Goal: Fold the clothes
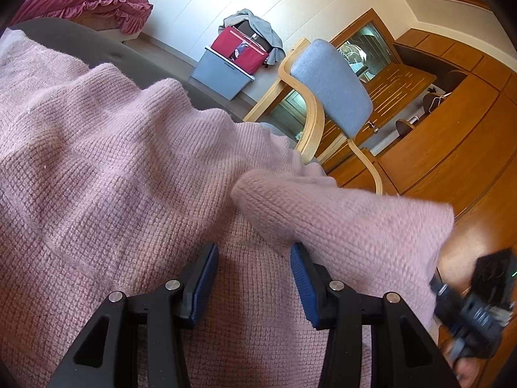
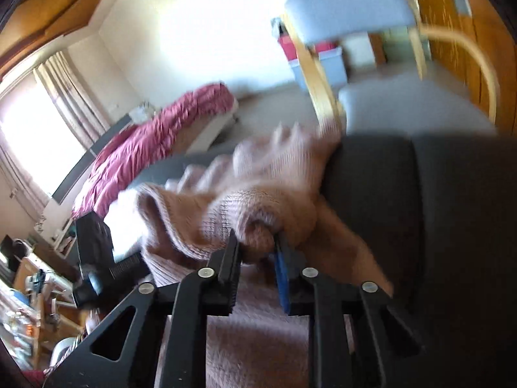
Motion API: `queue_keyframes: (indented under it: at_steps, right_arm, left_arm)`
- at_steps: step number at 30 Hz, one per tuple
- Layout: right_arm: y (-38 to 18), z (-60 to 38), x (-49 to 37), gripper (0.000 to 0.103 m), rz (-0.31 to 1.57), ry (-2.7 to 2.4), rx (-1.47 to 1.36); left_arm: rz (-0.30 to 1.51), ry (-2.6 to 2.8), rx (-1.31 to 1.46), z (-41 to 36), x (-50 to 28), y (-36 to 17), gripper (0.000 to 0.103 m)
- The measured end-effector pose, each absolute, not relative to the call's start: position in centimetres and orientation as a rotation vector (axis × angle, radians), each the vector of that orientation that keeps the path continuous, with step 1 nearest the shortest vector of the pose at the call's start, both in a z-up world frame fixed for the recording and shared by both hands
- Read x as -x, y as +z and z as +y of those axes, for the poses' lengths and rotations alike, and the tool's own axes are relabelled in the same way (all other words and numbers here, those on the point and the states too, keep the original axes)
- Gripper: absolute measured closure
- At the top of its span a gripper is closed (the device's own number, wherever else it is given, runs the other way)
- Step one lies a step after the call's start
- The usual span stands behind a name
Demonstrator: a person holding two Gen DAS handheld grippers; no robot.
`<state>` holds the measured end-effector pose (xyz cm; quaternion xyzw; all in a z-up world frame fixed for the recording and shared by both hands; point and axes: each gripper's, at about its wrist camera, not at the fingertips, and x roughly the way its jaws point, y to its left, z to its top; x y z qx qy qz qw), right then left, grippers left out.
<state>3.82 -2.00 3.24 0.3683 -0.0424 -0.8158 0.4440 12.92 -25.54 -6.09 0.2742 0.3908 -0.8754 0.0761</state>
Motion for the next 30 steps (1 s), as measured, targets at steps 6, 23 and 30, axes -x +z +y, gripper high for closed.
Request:
queue_keyframes:
  at_steps: [6,23,30]
  right_arm:
    - [8.7,-3.4,-6.0,0.089,-0.012,-2.177,-0.625]
    - [2.2,-10.9,-13.8,0.088,0.458,-1.943,-0.655]
    - [-2.1,-7.7,-12.0,0.078,0.307,-1.751,-0.893]
  left_arm:
    - [1.175,-2.626,-0.825,-25.6,-12.8,-6.1,0.056]
    - [1.299,-2.51,-0.583,-27.8,-16.6,-6.5,0.055]
    - [1.246,-2.544,-0.638,-27.2,-15.8,-6.4,0.055]
